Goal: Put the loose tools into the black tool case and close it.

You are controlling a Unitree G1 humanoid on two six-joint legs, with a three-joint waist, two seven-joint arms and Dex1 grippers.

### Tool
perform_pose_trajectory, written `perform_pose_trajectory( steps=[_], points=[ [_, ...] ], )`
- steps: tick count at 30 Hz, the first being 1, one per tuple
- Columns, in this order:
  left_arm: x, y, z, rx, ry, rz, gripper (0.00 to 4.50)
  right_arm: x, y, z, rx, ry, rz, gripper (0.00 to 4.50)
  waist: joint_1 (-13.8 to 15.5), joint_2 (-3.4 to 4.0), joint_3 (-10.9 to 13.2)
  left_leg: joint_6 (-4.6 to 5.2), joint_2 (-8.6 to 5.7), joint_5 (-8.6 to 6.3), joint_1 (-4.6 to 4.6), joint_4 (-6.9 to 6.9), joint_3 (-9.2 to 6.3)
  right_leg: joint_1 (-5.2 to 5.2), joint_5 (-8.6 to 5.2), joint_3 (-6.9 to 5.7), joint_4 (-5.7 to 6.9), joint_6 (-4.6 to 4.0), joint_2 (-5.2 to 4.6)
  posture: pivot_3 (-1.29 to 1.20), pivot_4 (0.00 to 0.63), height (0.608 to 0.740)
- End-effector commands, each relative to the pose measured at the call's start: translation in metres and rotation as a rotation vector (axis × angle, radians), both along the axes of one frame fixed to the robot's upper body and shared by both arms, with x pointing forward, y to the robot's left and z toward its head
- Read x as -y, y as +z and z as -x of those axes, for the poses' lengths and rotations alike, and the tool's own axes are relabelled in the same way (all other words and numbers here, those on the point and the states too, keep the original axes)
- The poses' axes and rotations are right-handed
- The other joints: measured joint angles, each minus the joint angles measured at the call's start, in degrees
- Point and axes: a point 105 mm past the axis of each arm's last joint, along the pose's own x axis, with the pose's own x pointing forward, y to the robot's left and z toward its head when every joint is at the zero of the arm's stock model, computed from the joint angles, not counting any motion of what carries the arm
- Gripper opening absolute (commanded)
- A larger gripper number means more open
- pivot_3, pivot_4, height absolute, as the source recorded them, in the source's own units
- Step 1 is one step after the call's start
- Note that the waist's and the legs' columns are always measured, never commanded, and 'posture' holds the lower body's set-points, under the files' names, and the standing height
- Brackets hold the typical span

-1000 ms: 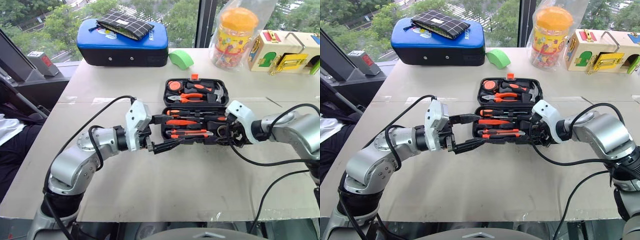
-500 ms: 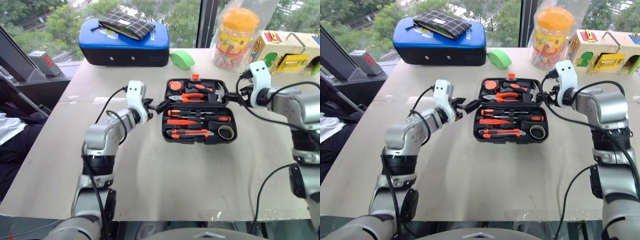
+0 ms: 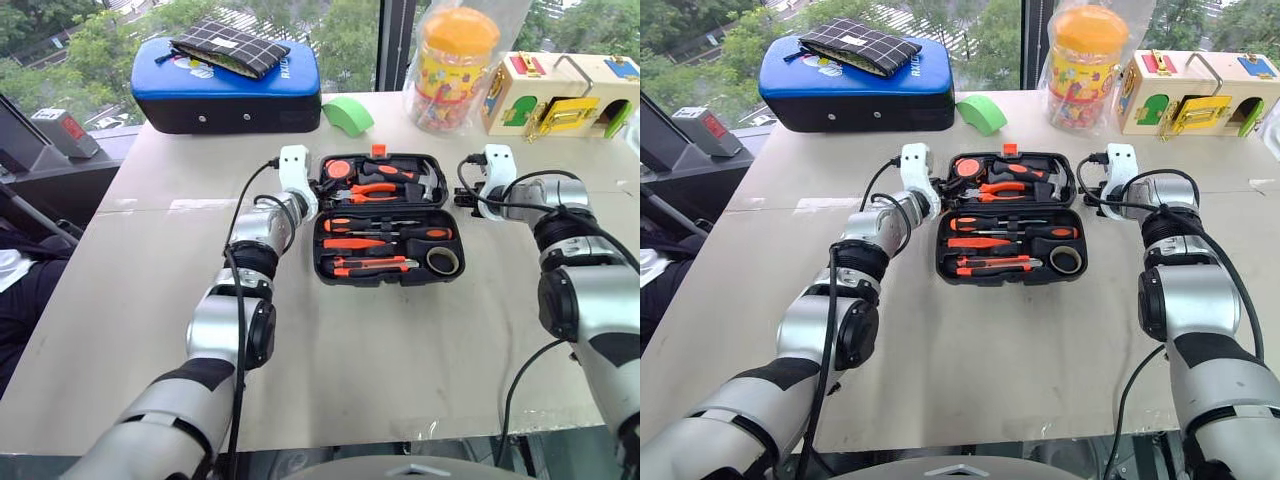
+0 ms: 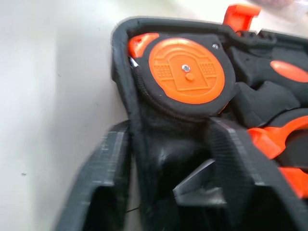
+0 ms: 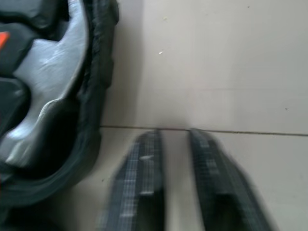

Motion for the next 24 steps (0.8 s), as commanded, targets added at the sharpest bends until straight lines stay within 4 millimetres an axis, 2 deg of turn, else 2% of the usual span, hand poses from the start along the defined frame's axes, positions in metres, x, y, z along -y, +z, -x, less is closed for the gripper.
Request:
perform_pose_trajectory(
  steps=[1,2,3,8,11,16,21,24],
  points=[
    [0.006,0.0,0.005,-0.003,-0.058,0.03,0.51,0.001,0.035,-0.006,0.105,0.031,-0.053,0.0,0.1,0.01,0.0,0.0,-0.02,0.0,-0.06,0.1,-0.06,0.0,0.0,-0.03,0.01,0.0,0.0,0.0,0.15,0.74],
    [0.007,0.0,0.008,0.005,-0.085,0.024,0.02,0.001,0.042,-0.004,0.13,0.06,-0.057,0.0,0.1,0.01,0.0,0.0,-0.04,0.0,-0.08,0.15,-0.08,0.0,0.0,-0.03,0.03,0.0,-0.01,0.0,0.15,0.74],
    [0.007,0.0,0.011,0.017,-0.114,0.011,0.02,0.001,0.049,-0.001,0.152,0.087,-0.062,0.0,0.1,0.01,0.0,0.0,-0.05,0.0,-0.12,0.17,-0.12,0.0,0.01,-0.02,0.03,0.01,-0.04,0.0,0.15,0.74],
    [0.007,-0.005,0.021,0.034,-0.159,-0.028,0.0,-0.004,0.065,0.01,0.173,0.14,-0.097,2.24,0.0,0.06,0.0,0.0,-0.04,-0.01,-0.18,0.13,-0.36,-0.01,0.01,-0.06,0.14,0.01,-0.07,0.0,0.15,0.74],
    [0.009,-0.005,0.023,0.035,-0.164,-0.024,0.0,-0.007,0.058,0.009,0.151,0.135,-0.061,3.6,-0.1,0.09,-0.1,0.0,-0.04,-0.01,-0.15,0.05,-0.33,-0.02,0.01,-0.08,0.12,0.01,-0.06,0.0,0.15,0.74],
    [0.017,0.001,0.025,0.05,-0.182,-0.023,0.0,-0.002,0.031,0.007,0.082,0.1,0.034,3.6,0.1,0.09,-0.1,0.0,-0.08,0.0,-0.16,0.09,-0.26,-0.02,0.01,-0.18,0.11,0.01,-0.06,0.0,0.15,0.74],
    [0.019,0.0,0.032,0.046,-0.185,-0.022,0.0,0.0,0.022,0.018,0.039,0.118,0.026,3.6,0.2,0.07,-0.1,0.01,-0.16,-0.01,-0.2,0.25,-0.38,-0.02,0.01,-0.23,0.2,0.01,-0.13,0.0,0.15,0.74],
    [0.019,-0.005,0.034,0.035,-0.18,-0.026,0.0,-0.001,0.014,0.025,-0.001,0.131,-0.015,2.27,0.2,0.08,-0.1,0.01,-0.16,-0.01,-0.19,0.25,-0.42,-0.01,0.01,-0.33,0.23,0.01,-0.13,0.0,0.15,0.74]
  ],
)
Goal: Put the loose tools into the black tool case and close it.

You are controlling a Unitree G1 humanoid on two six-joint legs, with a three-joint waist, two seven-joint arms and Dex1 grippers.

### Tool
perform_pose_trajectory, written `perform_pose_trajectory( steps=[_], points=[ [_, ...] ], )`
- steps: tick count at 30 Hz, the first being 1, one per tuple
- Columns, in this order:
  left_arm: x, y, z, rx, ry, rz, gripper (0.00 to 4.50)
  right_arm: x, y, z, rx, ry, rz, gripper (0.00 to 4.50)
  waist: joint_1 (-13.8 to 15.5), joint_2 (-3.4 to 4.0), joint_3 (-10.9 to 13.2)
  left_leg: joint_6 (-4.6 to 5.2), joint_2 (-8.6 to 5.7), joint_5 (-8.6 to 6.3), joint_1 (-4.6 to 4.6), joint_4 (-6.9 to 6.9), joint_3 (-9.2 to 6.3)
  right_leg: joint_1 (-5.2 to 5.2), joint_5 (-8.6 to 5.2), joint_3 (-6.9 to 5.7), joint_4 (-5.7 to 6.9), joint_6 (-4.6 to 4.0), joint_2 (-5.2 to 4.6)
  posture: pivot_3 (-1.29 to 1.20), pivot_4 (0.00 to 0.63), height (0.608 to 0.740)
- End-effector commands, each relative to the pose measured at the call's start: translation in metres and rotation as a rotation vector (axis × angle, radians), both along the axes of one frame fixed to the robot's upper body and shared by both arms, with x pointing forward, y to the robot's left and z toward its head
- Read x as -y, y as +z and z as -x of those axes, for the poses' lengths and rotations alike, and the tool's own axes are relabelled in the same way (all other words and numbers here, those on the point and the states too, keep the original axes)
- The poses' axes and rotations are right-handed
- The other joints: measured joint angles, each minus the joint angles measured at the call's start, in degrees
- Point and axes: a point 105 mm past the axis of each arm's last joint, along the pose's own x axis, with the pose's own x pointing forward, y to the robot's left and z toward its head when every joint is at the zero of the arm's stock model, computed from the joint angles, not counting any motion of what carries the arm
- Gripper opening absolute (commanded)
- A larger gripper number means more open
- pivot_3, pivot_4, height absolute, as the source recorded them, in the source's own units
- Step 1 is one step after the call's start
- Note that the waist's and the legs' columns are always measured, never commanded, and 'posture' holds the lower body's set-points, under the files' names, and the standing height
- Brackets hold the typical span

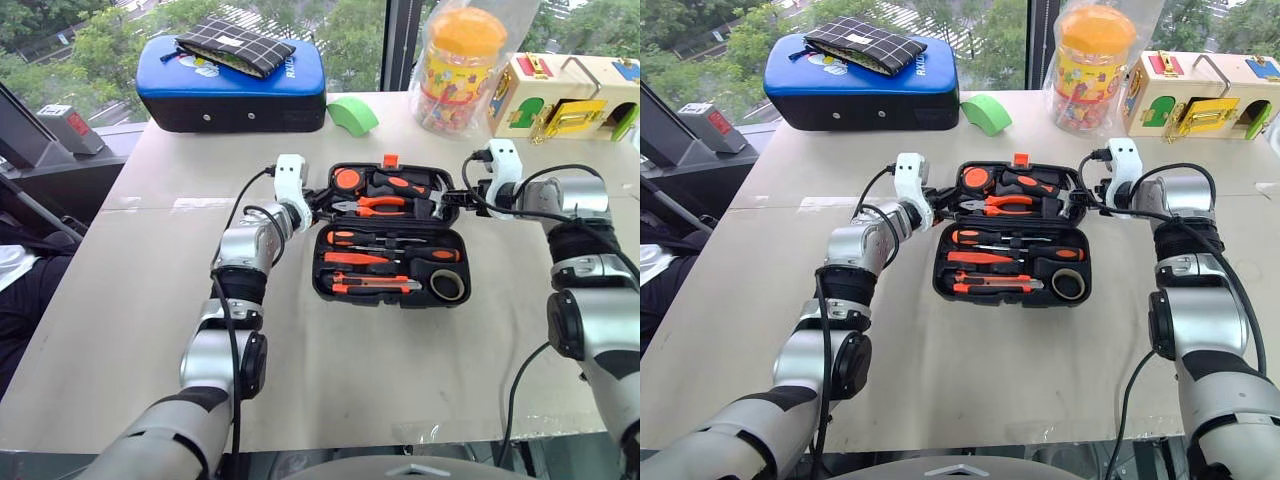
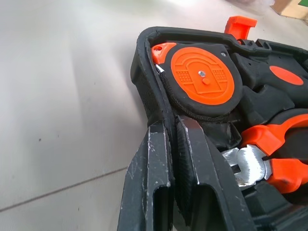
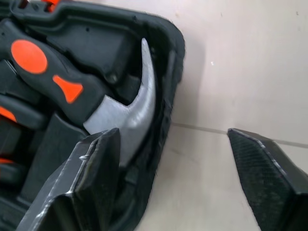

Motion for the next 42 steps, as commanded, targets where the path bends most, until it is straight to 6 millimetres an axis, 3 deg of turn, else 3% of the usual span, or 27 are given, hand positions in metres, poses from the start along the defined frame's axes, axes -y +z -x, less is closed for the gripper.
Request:
perform_pose_trajectory(
  steps=[1,5,15,20,23,27,30,37,40,41,42],
  points=[
    [0.016,-0.002,0.007,0.0,-0.059,-0.005,0.0,0.002,-0.001,0.008,-0.025,0.007,-0.048,1.83,0.0,-0.02,0.0,0.0,0.0,0.0,0.0,0.01,0.02,0.0,0.0,-0.03,0.02,0.0,0.0,0.0,0.15,0.74],
    [0.019,-0.002,0.013,-0.003,-0.075,-0.001,0.0,-0.005,0.001,0.012,-0.023,0.032,-0.109,0.05,0.1,-0.05,-0.1,0.0,-0.02,0.0,0.0,0.08,0.03,0.01,0.0,-0.04,0.19,0.0,0.0,0.0,0.15,0.74],
    [0.015,0.013,0.056,0.032,-0.145,0.04,0.0,-0.025,0.02,0.029,0.098,0.159,-0.156,0.05,-0.3,-0.05,-0.1,0.0,0.03,0.0,0.03,0.14,0.05,0.0,0.0,0.05,0.32,0.0,0.02,0.0,0.15,0.74],
    [0.0,0.034,0.037,0.23,-0.081,-0.069,0.0,-0.026,0.048,0.015,0.363,0.146,-0.159,0.05,-0.3,-0.07,-0.1,-0.01,0.02,0.01,0.0,0.33,0.2,0.0,0.0,0.07,0.18,0.0,0.1,0.0,0.15,0.74],
    [0.002,0.052,0.03,0.419,-0.128,-0.205,0.0,-0.031,0.063,0.018,0.486,0.205,-0.063,0.05,-0.2,-0.05,0.0,-0.11,0.02,0.08,0.02,0.39,0.28,-0.02,0.0,0.15,0.27,-0.01,0.3,0.0,0.15,0.74],
    [0.001,0.064,0.033,0.568,-0.161,-0.237,0.0,-0.029,0.065,0.029,0.55,0.231,-0.025,0.05,0.0,-0.05,0.0,-0.11,0.04,0.07,0.0,0.33,0.14,-0.04,0.01,0.09,0.27,-0.02,0.3,0.0,0.15,0.74],
    [0.0,0.058,0.045,0.649,-0.232,-0.323,0.0,-0.027,0.066,0.052,0.635,0.282,-0.041,0.05,-0.1,-0.06,0.0,-0.09,0.04,0.06,-0.05,0.3,0.05,-0.07,0.01,0.0,0.33,-0.02,0.05,0.0,0.15,0.74],
    [-0.017,0.026,0.075,0.735,-0.378,-0.518,0.0,-0.02,0.047,0.104,0.645,0.33,-0.001,0.05,0.0,-0.03,-0.1,-0.05,0.06,0.04,-0.05,-0.02,0.15,-0.28,0.01,0.0,0.21,-0.02,0.01,0.0,0.15,0.74],
    [-0.026,0.024,0.077,0.733,-0.377,-0.54,0.0,-0.015,0.038,0.12,0.642,0.346,0.092,0.05,0.3,-0.02,-0.1,-0.06,0.05,0.05,0.05,0.14,0.29,-0.11,0.01,0.11,0.18,-0.02,0.03,0.0,0.15,0.74],
    [-0.033,0.022,0.082,0.656,-0.41,-0.485,0.0,-0.01,0.033,0.128,0.625,0.36,0.131,0.05,0.4,-0.02,-0.1,-0.05,0.05,0.04,0.07,0.17,0.3,-0.06,0.01,0.12,0.19,-0.02,0.05,0.0,0.15,0.74],
    [-0.042,0.017,0.092,0.528,-0.467,-0.392,0.66,-0.008,0.025,0.141,0.593,0.418,0.175,0.0,0.4,-0.02,-0.1,-0.03,0.05,0.03,0.13,0.31,0.3,0.04,0.01,0.11,0.25,-0.02,0.11,0.0,0.15,0.74]
  ],
)
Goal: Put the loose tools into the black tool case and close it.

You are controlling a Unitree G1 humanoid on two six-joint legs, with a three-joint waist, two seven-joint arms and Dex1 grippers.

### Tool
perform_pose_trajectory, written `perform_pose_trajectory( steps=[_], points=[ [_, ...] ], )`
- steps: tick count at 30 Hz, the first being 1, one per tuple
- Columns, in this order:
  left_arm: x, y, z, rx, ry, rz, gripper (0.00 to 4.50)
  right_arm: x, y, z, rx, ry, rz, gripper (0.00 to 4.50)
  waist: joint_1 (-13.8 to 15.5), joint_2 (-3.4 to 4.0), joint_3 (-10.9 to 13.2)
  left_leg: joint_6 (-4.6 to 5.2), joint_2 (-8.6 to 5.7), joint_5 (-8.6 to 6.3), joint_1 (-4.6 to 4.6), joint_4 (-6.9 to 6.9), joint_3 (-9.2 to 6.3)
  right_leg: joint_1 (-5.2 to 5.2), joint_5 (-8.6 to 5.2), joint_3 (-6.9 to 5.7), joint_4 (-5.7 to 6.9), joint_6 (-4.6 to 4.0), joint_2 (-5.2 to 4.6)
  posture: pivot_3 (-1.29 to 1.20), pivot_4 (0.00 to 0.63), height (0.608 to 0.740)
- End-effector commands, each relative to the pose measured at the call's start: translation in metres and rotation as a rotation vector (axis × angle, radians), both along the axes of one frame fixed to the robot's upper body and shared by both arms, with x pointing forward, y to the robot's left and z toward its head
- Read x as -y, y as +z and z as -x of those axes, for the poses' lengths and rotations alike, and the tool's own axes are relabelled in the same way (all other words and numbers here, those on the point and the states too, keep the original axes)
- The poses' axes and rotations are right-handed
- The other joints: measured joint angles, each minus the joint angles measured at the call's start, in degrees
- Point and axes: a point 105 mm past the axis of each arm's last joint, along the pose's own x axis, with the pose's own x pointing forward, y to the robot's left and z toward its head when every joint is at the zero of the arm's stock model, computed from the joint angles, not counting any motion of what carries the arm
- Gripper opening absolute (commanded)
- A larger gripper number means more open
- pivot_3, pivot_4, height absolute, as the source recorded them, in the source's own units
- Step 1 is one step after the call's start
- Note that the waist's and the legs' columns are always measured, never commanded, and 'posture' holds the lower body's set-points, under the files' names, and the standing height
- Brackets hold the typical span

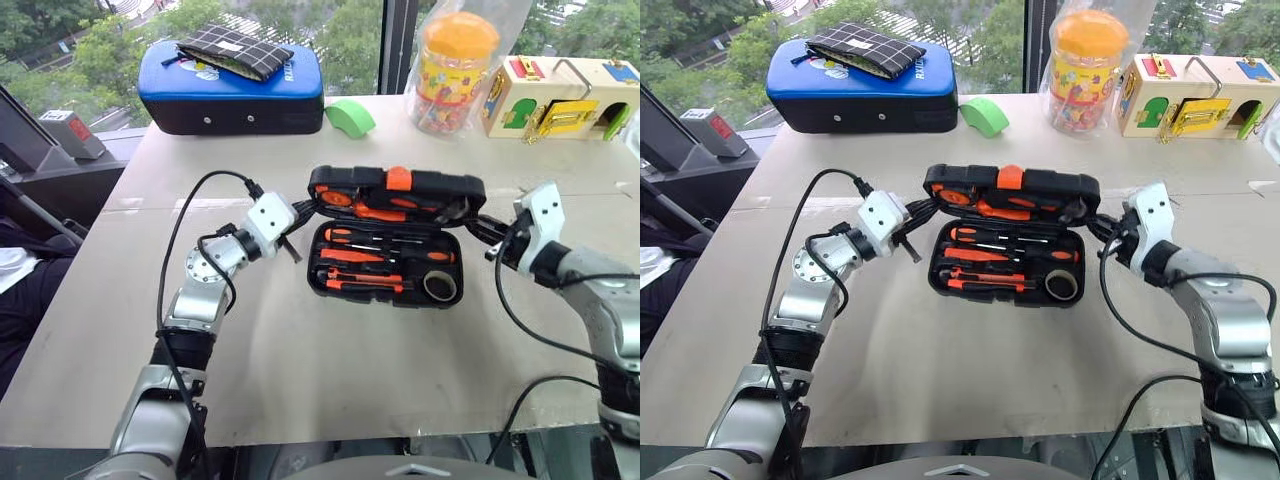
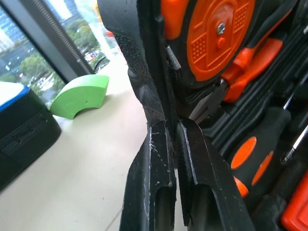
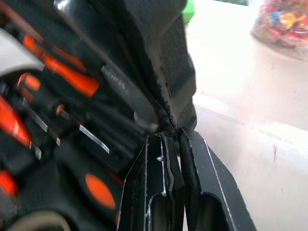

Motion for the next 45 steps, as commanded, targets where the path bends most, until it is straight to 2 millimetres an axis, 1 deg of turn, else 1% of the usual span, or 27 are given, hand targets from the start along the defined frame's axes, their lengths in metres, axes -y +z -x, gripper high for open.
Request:
perform_pose_trajectory(
  steps=[1,2,3,4,5,7,9,10,11,12,14,15,19,20,21,23,25,27,29,32,34,35,37,39,41,43,45],
  points=[
    [-0.025,-0.006,0.032,-0.36,-0.142,0.076,0.69,-0.001,0.01,0.044,0.057,0.143,0.158,0.3,0.0,0.0,0.0,0.02,0.0,-0.01,0.02,0.02,0.01,0.02,0.0,0.01,0.01,0.0,0.03,0.0,0.15,0.74],
    [-0.038,-0.008,0.044,-0.526,-0.168,0.105,0.98,0.003,0.004,0.056,0.015,0.158,0.19,0.63,0.0,0.0,0.0,0.13,0.01,-0.07,0.08,0.04,0.06,0.04,0.02,0.06,0.09,-0.01,0.19,0.0,0.15,0.74],
    [-0.051,-0.009,0.058,-0.65,-0.202,0.093,1.25,0.007,-0.003,0.067,-0.03,0.172,0.225,0.82,-0.3,-0.01,-0.1,0.13,0.03,-0.07,0.02,0.03,0.06,-0.03,0.01,0.07,0.09,-0.01,0.22,0.0,0.15,0.74],
    [-0.064,-0.007,0.067,-0.725,-0.203,0.071,1.85,0.01,-0.008,0.078,-0.072,0.19,0.254,1.37,-0.7,-0.01,-0.1,0.21,0.22,-0.15,0.05,-0.04,-0.07,-0.02,-0.01,0.01,0.18,-0.02,0.45,0.0,0.15,0.74],
    [-0.074,-0.003,0.072,-0.779,-0.196,0.068,2.17,0.011,-0.011,0.089,-0.109,0.218,0.273,1.44,-0.7,0.0,-0.1,0.33,0.29,-0.22,0.12,-0.15,-0.21,-0.02,-0.01,-0.09,0.32,-0.02,0.58,0.0,0.15,0.74],
    [-0.089,0.008,0.085,-0.861,-0.224,0.035,2.17,0.007,-0.014,0.113,-0.181,0.295,0.242,1.44,-0.6,0.03,0.0,0.33,0.29,-0.22,0.12,-0.17,-0.22,-0.01,-0.02,-0.13,0.24,-0.02,0.61,0.0,0.15,0.74],
    [-0.09,0.015,0.093,-0.909,-0.271,0.026,2.17,0.004,-0.018,0.125,-0.22,0.331,0.251,1.44,-0.3,0.15,0.0,0.45,0.27,-0.29,0.18,-0.11,-0.12,0.17,-0.02,-0.1,-0.12,-0.03,0.51,0.0,0.15,0.74],
    [-0.082,0.023,0.094,-0.915,-0.314,0.06,2.24,-0.001,-0.02,0.13,-0.25,0.355,0.23,0.83,-0.1,0.22,0.2,0.53,0.26,-0.33,0.36,-0.08,-0.07,0.46,-0.01,-0.09,-0.34,-0.03,0.47,0.0,0.15,0.74],
    [-0.071,0.03,0.099,-0.934,-0.377,0.077,1.61,-0.01,-0.023,0.136,-0.276,0.392,0.207,0.47,0.1,0.2,0.2,0.55,0.26,-0.36,0.84,-0.09,-0.05,1.02,-0.01,-0.1,-0.54,-0.04,0.46,0.0,0.15,0.74],
    [-0.061,0.033,0.105,-0.95,-0.43,0.076,1.38,-0.019,-0.027,0.14,-0.303,0.424,0.184,0.05,0.2,0.11,0.3,0.57,0.25,-0.38,1.07,-0.07,0.0,1.25,-0.04,-0.06,-0.61,-0.03,0.39,0.0,0.15,0.74],
    [-0.049,0.032,0.114,-0.966,-0.483,0.049,0.48,-0.03,-0.035,0.144,-0.348,0.455,0.177,0.0,0.7,-0.04,0.2,0.58,0.26,-0.37,1.01,0.01,0.04,1.21,-0.01,0.01,-0.68,-0.06,0.39,0.0,0.15,0.74],
    [-0.043,0.029,0.117,-0.963,-0.499,0.029,0.03,-0.033,-0.041,0.142,-0.368,0.44,0.185,0.0,0.9,-0.05,0.2,0.58,0.27,-0.37,1.02,0.04,0.06,1.21,0.0,0.04,-0.67,-0.07,0.39,0.0,0.15,0.74],
    [-0.032,0.025,0.123,-0.939,-0.52,-0.021,0.03,-0.032,-0.054,0.124,-0.386,0.334,0.23,0.0,1.0,-0.01,0.2,0.56,0.26,-0.37,0.94,-0.04,0.09,1.09,0.03,0.1,-0.65,-0.09,0.36,0.0,0.15,0.74],
    [-0.028,0.025,0.123,-0.925,-0.524,-0.027,0.03,-0.029,-0.055,0.11,-0.372,0.252,0.209,0.0,1.1,-0.01,0.2,0.55,0.28,-0.37,0.94,-0.04,0.08,1.08,0.03,0.11,-0.62,-0.09,0.34,0.0,0.15,0.74],
    [-0.023,0.024,0.123,-0.906,-0.535,-0.037,0.03,-0.024,-0.052,0.09,-0.349,0.131,0.158,0.0,1.0,-0.11,0.2,0.54,0.3,-0.37,0.91,-0.08,0.03,1.05,0.02,0.12,-0.63,-0.1,0.34,0.0,0.15,0.74],
    [-0.014,0.023,0.123,-0.868,-0.543,-0.049,0.03,-0.013,-0.044,0.06,-0.323,-0.058,0.067,0.0,0.7,-0.18,0.2,0.32,0.36,-0.25,0.92,-0.24,-0.05,1.03,0.02,0.19,-0.7,-0.11,0.33,0.0,0.15,0.74],
    [-0.01,0.023,0.124,-0.857,-0.55,-0.05,0.03,-0.009,-0.037,0.046,-0.314,-0.128,0.024,0.0,0.7,-0.05,0.3,0.31,0.38,-0.24,0.94,-0.31,0.12,0.89,0.08,0.39,-0.65,-0.19,0.34,0.0,0.15,0.74],
    [-0.006,0.022,0.122,-0.837,-0.543,-0.042,0.03,-0.006,-0.029,0.033,-0.287,-0.182,-0.011,0.0,0.9,-0.02,0.3,0.39,0.31,-0.28,0.95,-0.36,0.2,0.84,0.08,0.41,-0.63,-0.19,0.33,0.0,0.15,0.74],
    [0.0,0.022,0.118,-0.822,-0.537,-0.017,0.03,0.002,-0.021,0.015,-0.26,-0.261,-0.055,0.0,1.0,-0.02,0.3,0.39,0.3,-0.28,0.95,-0.38,0.2,0.83,0.08,0.37,-0.65,-0.18,0.39,0.0,0.15,0.74],
    [0.014,0.02,0.104,-0.767,-0.504,0.037,0.03,0.005,-0.022,0.0,-0.239,-0.285,-0.034,0.0,1.1,0.02,0.3,0.38,0.26,-0.27,0.93,-0.39,0.2,0.8,0.08,0.35,-0.64,-0.18,0.43,0.0,0.15,0.74],
    [0.027,0.019,0.09,-0.711,-0.463,0.06,0.03,0.005,-0.025,-0.001,-0.246,-0.267,-0.025,0.0,1.2,0.0,0.3,0.29,0.24,-0.22,0.92,-0.39,0.2,0.81,0.09,0.32,-0.65,-0.17,0.43,0.0,0.15,0.74],
    [0.034,0.017,0.083,-0.683,-0.44,0.059,0.03,0.003,-0.025,0.004,-0.249,-0.225,-0.005,0.0,1.3,0.01,0.3,0.27,0.24,-0.21,0.91,-0.38,0.21,0.81,0.09,0.31,-0.66,-0.16,0.43,0.0,0.15,0.74],
    [0.044,0.013,0.065,-0.637,-0.371,0.056,0.03,-0.002,-0.026,0.022,-0.265,-0.121,0.041,0.0,1.6,0.03,0.3,0.27,0.22,-0.2,0.9,-0.38,0.21,0.81,0.09,0.3,-0.66,-0.16,0.42,0.0,0.15,0.74],
    [0.049,0.007,0.055,-0.641,-0.341,0.046,0.03,-0.009,-0.027,0.04,-0.292,-0.025,0.068,0.0,1.7,0.03,0.3,0.28,0.21,-0.21,0.87,-0.39,0.19,0.82,0.09,0.25,-0.7,-0.15,0.43,0.0,0.15,0.74],
    [0.051,-0.006,0.053,-0.665,-0.336,-0.015,0.03,-0.017,-0.028,0.054,-0.313,0.046,0.074,0.0,0.9,0.03,0.3,0.29,0.23,-0.22,0.88,-0.42,0.2,0.81,0.08,0.28,-0.7,-0.14,0.44,0.0,0.15,0.74],
    [0.048,-0.027,0.052,-0.704,-0.316,-0.111,0.03,-0.033,-0.03,0.065,-0.331,0.128,0.071,0.0,0.5,0.03,0.3,0.33,0.29,-0.24,0.95,-0.43,0.27,0.81,0.08,0.37,-0.67,-0.14,0.46,0.0,0.15,0.74],
    [0.043,-0.047,0.053,-0.733,-0.305,-0.178,0.03,-0.047,-0.035,0.065,-0.341,0.146,0.051,0.0,0.6,0.03,0.2,0.43,0.3,-0.29,1.04,-0.43,0.28,0.86,0.08,0.38,-0.64,-0.14,0.46,0.0,0.15,0.74]
  ],
)
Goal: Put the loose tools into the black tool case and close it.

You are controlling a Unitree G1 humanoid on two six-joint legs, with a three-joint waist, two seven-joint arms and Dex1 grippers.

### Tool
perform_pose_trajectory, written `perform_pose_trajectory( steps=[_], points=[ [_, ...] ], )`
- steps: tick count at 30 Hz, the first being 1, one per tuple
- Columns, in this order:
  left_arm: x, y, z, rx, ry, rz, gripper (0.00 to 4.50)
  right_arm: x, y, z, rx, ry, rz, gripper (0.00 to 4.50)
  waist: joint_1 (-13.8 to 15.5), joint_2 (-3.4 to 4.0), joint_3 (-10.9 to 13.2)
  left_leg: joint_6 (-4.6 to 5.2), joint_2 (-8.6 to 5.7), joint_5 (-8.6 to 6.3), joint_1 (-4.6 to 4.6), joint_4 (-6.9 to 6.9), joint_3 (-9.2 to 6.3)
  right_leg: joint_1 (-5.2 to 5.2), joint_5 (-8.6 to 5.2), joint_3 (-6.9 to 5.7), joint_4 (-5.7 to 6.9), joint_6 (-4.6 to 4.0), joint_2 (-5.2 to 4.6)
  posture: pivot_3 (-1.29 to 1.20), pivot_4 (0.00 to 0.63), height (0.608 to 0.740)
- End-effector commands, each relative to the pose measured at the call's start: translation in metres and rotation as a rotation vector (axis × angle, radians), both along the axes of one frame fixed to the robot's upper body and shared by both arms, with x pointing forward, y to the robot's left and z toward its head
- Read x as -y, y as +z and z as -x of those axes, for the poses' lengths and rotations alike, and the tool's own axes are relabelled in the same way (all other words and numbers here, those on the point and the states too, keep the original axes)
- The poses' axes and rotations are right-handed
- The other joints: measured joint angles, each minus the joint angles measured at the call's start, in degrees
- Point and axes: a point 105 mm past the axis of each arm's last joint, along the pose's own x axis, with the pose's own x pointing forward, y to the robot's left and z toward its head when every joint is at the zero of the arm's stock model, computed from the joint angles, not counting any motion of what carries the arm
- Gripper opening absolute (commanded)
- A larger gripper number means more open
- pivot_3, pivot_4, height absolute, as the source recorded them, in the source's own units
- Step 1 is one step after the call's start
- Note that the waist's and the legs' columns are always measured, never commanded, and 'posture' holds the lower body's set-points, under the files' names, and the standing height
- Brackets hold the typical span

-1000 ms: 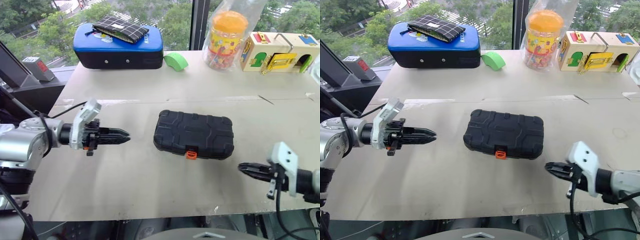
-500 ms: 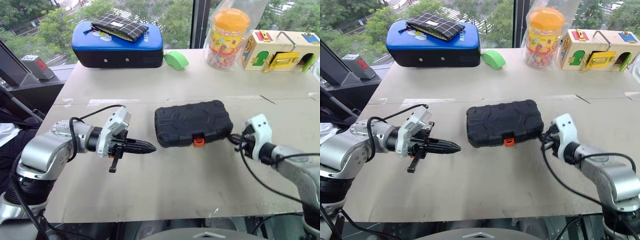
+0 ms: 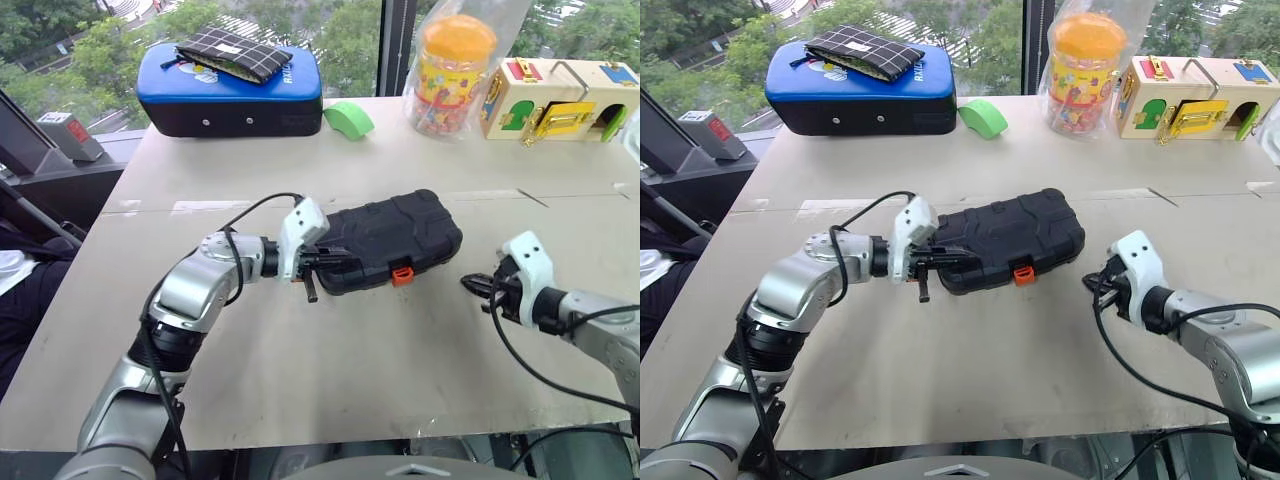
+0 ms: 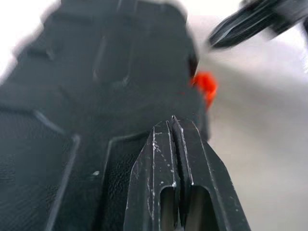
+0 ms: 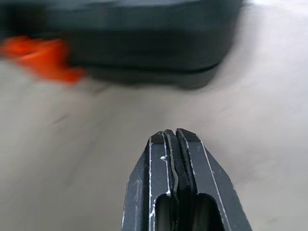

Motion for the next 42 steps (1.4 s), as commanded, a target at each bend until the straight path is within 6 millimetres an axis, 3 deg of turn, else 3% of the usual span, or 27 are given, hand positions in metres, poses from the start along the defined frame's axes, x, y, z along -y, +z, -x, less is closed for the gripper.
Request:
perform_pose_trajectory(
  steps=[1,3,10,17,24,30,42],
  points=[
    [-0.009,-0.039,0.003,-0.045,-0.019,-0.138,0.03,-0.033,0.001,0.003,0.021,0.073,-0.045,0.0,0.1,0.02,-0.1,0.06,0.0,-0.03,0.06,0.0,-0.01,0.06,0.0,-0.01,0.0,0.0,0.0,0.0,0.15,0.74],
    [-0.012,-0.048,0.003,-0.048,-0.022,-0.159,0.03,-0.045,-0.006,-0.005,0.021,0.046,-0.062,0.0,0.3,-0.02,-0.3,0.09,-0.01,-0.05,0.2,0.01,0.0,0.2,0.0,-0.01,0.01,0.0,0.0,0.0,0.15,0.74],
    [-0.015,-0.046,0.004,-0.039,-0.023,-0.145,0.03,-0.062,-0.027,-0.022,0.0,-0.051,-0.122,0.0,0.4,0.01,-0.4,-0.12,-0.06,0.07,0.21,-0.01,-0.03,0.17,-0.01,0.0,0.0,0.01,0.0,0.0,0.15,0.74],
    [-0.017,-0.046,0.002,-0.038,0.001,-0.137,0.03,-0.074,-0.017,-0.033,-0.006,-0.109,-0.311,0.0,0.2,0.02,-0.5,0.04,-0.04,-0.03,0.3,-0.1,-0.03,0.17,-0.01,0.03,0.05,0.01,0.02,0.0,0.15,0.74],
    [-0.018,-0.049,0.003,-0.043,0.011,-0.139,0.03,-0.08,-0.009,-0.032,-0.001,-0.108,-0.387,0.0,0.1,0.08,-0.5,0.05,-0.04,-0.03,0.34,-0.15,-0.02,0.16,-0.01,0.06,0.09,0.01,0.04,0.0,0.15,0.74],
    [-0.015,-0.05,0.005,-0.05,0.009,-0.133,0.03,-0.083,0.01,-0.031,0.059,-0.103,-0.544,0.0,-0.1,0.13,-0.5,0.04,-0.04,-0.03,0.34,-0.17,-0.02,0.16,0.0,0.08,0.09,0.01,0.04,0.0,0.15,0.74],
    [-0.014,-0.059,0.009,-0.07,-0.004,-0.148,0.03,-0.081,0.039,-0.021,0.124,-0.055,-0.559,0.0,-0.1,0.19,-0.4,0.05,-0.04,-0.03,0.35,-0.18,-0.01,0.15,-0.01,0.09,0.11,0.01,0.04,0.0,0.15,0.74]
  ],
)
